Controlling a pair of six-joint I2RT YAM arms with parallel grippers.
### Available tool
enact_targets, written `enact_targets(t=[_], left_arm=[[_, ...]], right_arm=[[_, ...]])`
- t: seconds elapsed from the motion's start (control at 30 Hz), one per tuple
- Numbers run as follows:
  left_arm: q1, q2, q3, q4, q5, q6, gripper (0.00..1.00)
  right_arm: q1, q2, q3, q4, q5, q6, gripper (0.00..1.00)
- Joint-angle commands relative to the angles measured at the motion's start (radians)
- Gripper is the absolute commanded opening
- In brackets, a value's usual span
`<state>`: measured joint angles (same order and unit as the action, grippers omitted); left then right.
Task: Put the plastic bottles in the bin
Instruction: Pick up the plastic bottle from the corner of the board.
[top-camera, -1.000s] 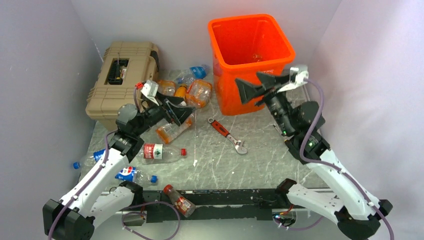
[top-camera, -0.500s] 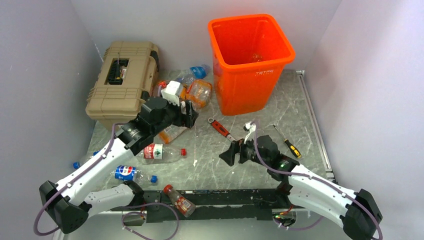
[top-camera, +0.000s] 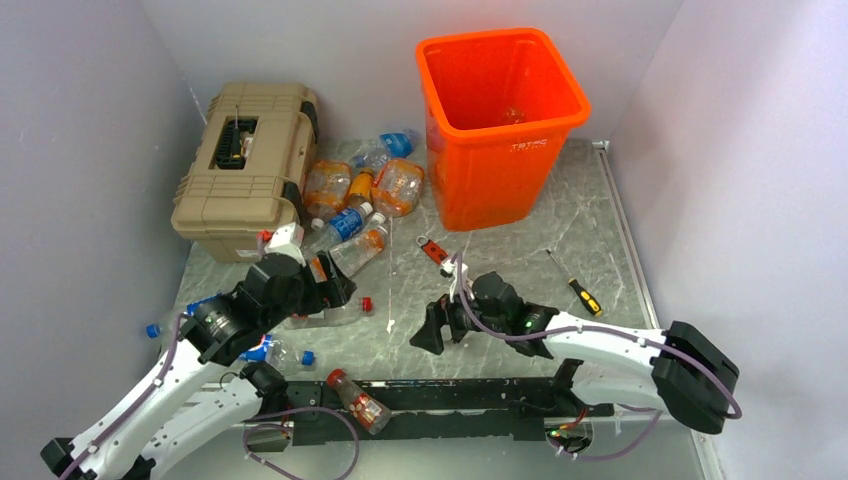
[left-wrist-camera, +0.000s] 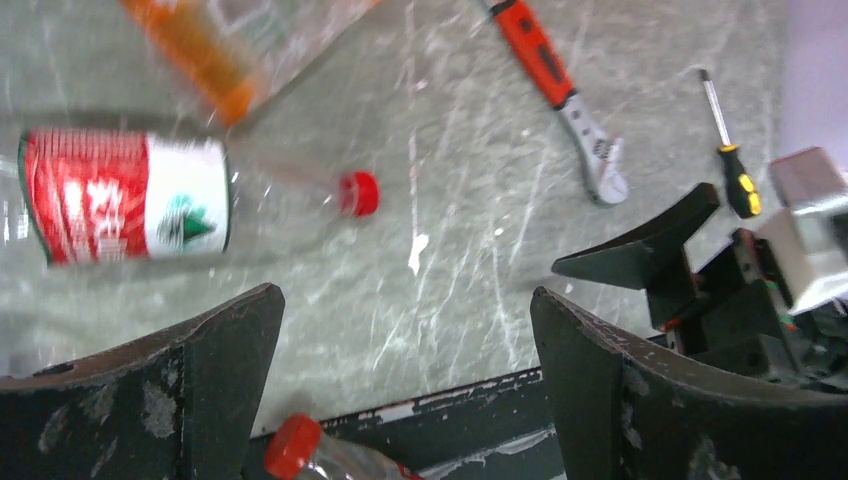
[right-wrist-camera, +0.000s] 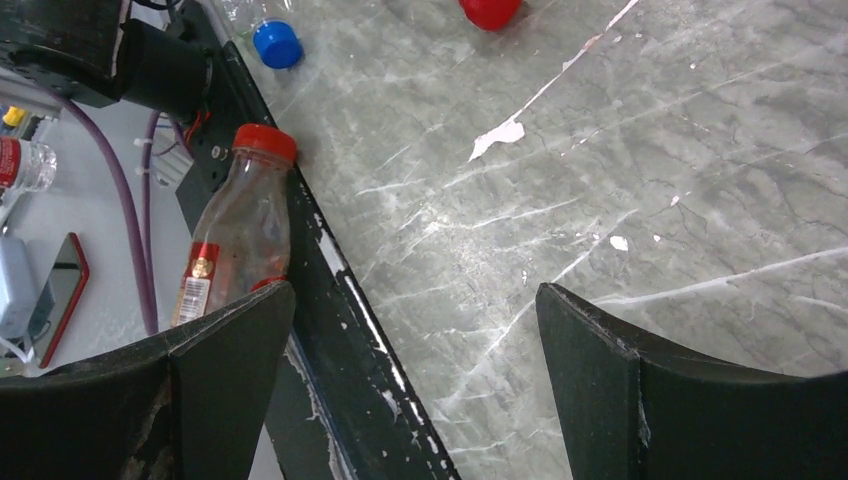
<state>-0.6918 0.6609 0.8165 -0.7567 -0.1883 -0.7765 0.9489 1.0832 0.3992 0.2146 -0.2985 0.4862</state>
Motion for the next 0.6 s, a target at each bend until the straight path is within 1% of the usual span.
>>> enact_targets(t=[0.0,0.13,0.3,0.43,0.57], left_arm=[[-0.004,-0.012,-0.053,-0.139,-0.041,-0.241,0.99],[-0.004,0.016,-0.028,-0.249,-0.041,-0.302,0.99],[-0.006,-0.024,-0.019,-0.271,-0.033,-0.300,0.99],[-0.006,-0.056,-0.002,-0.317,-0.049,-0.327,1.00],[-0.006,-0.057,0.039,-0.431,-0.082,-0.384,0.99]], right_arm=[[0.010,0.052,0.028,0.116,-0.001,-0.005,0.95],[0.011,0.101,0.071,0.091,0.019,-0.014,0.95],[0.011,0.108,0.109,0.068,0.046,-0.037,0.95],[0.011,0.130,0.135,0.041,0.018,-0.050,0.95],[0.016,0.129,0.158,0.025,-0.043,-0.059,0.95]])
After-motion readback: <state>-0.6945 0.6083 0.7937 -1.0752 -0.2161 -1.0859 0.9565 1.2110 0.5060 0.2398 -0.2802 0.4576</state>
